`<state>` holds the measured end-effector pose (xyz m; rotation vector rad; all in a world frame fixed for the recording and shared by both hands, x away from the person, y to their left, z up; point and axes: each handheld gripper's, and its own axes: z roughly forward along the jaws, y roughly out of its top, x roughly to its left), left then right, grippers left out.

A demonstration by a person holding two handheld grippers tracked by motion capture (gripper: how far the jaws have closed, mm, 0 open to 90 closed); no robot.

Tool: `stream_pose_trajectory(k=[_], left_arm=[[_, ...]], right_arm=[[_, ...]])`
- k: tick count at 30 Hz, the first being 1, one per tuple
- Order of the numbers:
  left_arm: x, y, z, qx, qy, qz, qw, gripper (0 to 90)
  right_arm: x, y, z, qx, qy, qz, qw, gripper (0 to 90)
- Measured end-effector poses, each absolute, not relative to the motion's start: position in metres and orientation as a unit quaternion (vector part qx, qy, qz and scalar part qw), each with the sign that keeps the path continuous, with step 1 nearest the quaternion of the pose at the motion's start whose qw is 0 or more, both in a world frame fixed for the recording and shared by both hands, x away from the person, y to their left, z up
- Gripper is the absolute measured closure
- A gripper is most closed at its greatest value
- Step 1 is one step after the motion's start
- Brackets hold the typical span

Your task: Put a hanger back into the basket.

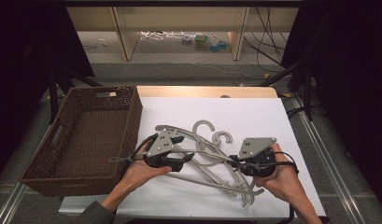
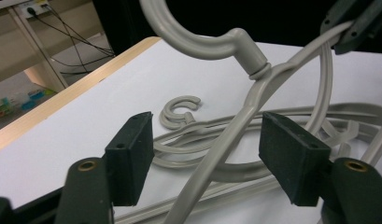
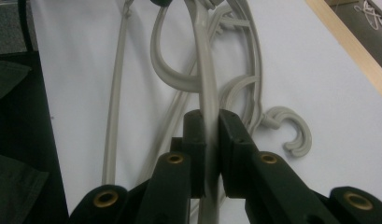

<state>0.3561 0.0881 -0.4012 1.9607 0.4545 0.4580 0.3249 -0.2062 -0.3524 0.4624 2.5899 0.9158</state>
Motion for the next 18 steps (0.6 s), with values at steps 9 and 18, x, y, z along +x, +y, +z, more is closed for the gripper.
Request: stream_pose_trajectory(k=[9, 18], left_arm=[[0.3530, 0.0793, -0.4004, 0.842, 0.128, 0.193, 0.487, 54.6], [0.3500, 0.0793, -0.4021, 0.859, 0.087, 0.192, 0.466, 72.8]], right_arm=[[0.3225, -0.2012, -0.3518, 0.147, 0.918, 0.325, 0.175, 82.7], [0.3210, -0.2000, -0.3513, 0.130, 0.922, 0.327, 0.162, 82.7]])
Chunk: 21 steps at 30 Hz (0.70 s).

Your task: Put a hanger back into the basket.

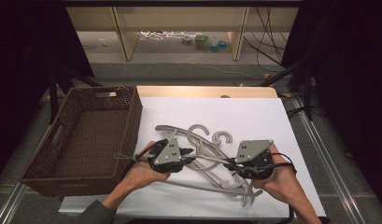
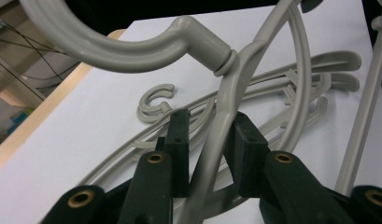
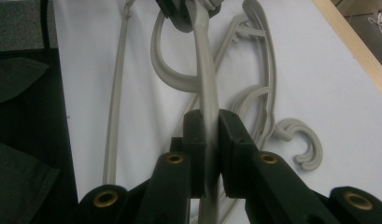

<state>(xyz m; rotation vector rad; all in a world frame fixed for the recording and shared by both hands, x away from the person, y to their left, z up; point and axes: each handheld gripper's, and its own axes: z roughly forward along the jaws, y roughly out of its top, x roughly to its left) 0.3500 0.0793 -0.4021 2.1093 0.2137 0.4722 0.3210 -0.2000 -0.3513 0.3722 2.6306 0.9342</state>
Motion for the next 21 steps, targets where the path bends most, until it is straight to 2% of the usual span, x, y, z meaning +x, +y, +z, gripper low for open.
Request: stream_pose_trajectory(k=[7, 10, 13, 14, 16, 17, 19, 21], left_arm=[[0.342, 0.076, -0.396, 0.875, 0.050, 0.206, 0.435, 77.8], [0.335, 0.074, -0.393, 0.887, 0.032, 0.208, 0.410, 80.3], [0.332, 0.073, -0.391, 0.888, 0.042, 0.204, 0.410, 81.5], [0.331, 0.074, -0.389, 0.890, 0.057, 0.197, 0.407, 81.7], [0.332, 0.078, -0.386, 0.889, 0.075, 0.193, 0.409, 81.8], [0.332, 0.078, -0.386, 0.889, 0.075, 0.193, 0.409, 81.8], [0.336, 0.085, -0.385, 0.887, 0.103, 0.194, 0.407, 81.8], [0.337, 0.089, -0.384, 0.887, 0.115, 0.190, 0.405, 81.8]], right_arm=[[0.325, -0.204, -0.356, 0.124, 0.923, 0.330, 0.154, 81.6], [0.327, -0.206, -0.358, 0.143, 0.919, 0.337, 0.148, 77.5], [0.328, -0.207, -0.358, 0.157, 0.913, 0.342, 0.157, 74.3], [0.328, -0.208, -0.357, 0.174, 0.910, 0.345, 0.151, 60.8], [0.328, -0.209, -0.355, 0.197, 0.899, 0.356, 0.164, 50.0], [0.328, -0.209, -0.355, 0.197, 0.899, 0.356, 0.164, 50.0], [0.329, -0.212, -0.348, 0.239, 0.876, 0.382, 0.174, 39.0], [0.329, -0.214, -0.344, 0.256, 0.862, 0.399, 0.180, 34.4]])
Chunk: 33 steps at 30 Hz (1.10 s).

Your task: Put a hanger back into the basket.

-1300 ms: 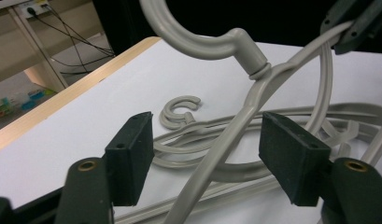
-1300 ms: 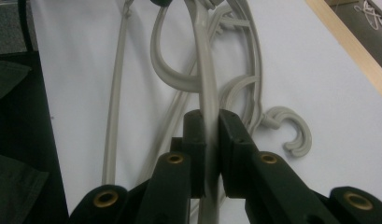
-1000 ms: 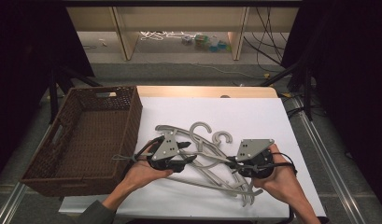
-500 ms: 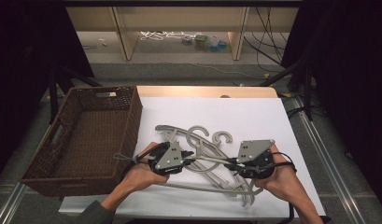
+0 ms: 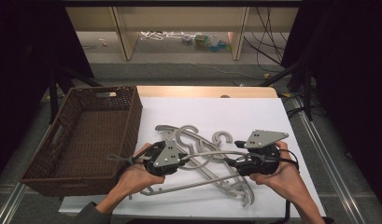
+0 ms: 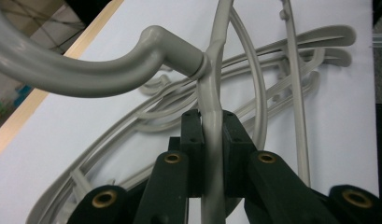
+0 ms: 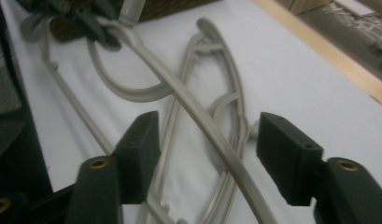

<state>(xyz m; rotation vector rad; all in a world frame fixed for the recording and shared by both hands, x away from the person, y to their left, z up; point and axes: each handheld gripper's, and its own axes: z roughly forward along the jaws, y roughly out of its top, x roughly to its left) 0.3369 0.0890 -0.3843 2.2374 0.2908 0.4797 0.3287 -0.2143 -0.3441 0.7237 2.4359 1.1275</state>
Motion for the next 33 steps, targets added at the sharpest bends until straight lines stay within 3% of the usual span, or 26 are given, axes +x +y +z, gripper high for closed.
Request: stream_pose_trajectory(k=[4, 13, 14, 33], left_arm=[[0.342, 0.102, -0.384, 0.881, 0.153, 0.194, 0.404, 81.9], [0.340, 0.117, -0.370, 0.869, 0.188, 0.189, 0.417, 81.9], [0.340, 0.120, -0.367, 0.868, 0.191, 0.188, 0.418, 81.9], [0.341, 0.161, -0.331, 0.824, 0.239, 0.211, 0.468, 81.8]], right_arm=[[0.328, -0.217, -0.342, 0.289, 0.833, 0.431, 0.192, 26.2], [0.323, -0.230, -0.340, 0.321, 0.788, 0.479, 0.218, 24.2], [0.320, -0.232, -0.341, 0.326, 0.786, 0.477, 0.221, 20.5], [0.301, -0.244, -0.382, 0.362, 0.747, 0.497, 0.252, 17.1]])
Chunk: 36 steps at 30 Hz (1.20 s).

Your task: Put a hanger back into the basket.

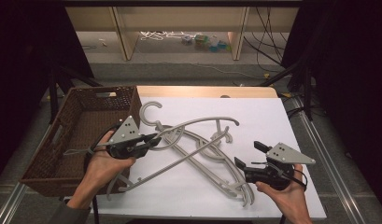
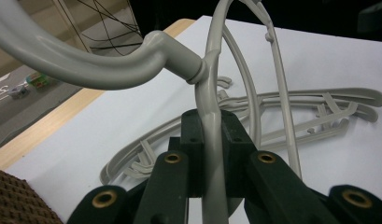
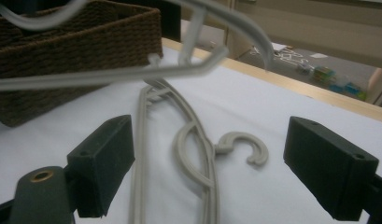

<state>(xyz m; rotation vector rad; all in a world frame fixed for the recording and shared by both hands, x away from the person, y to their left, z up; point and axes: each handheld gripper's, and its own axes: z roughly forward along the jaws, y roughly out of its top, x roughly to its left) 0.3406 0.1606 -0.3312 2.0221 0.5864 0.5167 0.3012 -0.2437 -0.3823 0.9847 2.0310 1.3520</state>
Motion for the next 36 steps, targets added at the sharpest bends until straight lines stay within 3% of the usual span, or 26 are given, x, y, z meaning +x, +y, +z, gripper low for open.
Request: stream_pose_trajectory(k=[13, 18, 36], left_arm=[[0.340, 0.187, -0.298, 0.811, 0.254, 0.225, 0.476, 81.8], [0.341, 0.205, -0.281, 0.805, 0.265, 0.247, 0.470, 81.9], [0.364, 0.248, -0.278, 0.790, 0.329, 0.255, 0.451, 81.9]], right_arm=[[0.299, -0.252, -0.405, 0.371, 0.712, 0.531, 0.271, 16.6], [0.292, -0.248, -0.407, 0.375, 0.710, 0.538, 0.256, 16.4], [0.285, -0.238, -0.417, 0.372, 0.714, 0.540, 0.244, 16.2]])
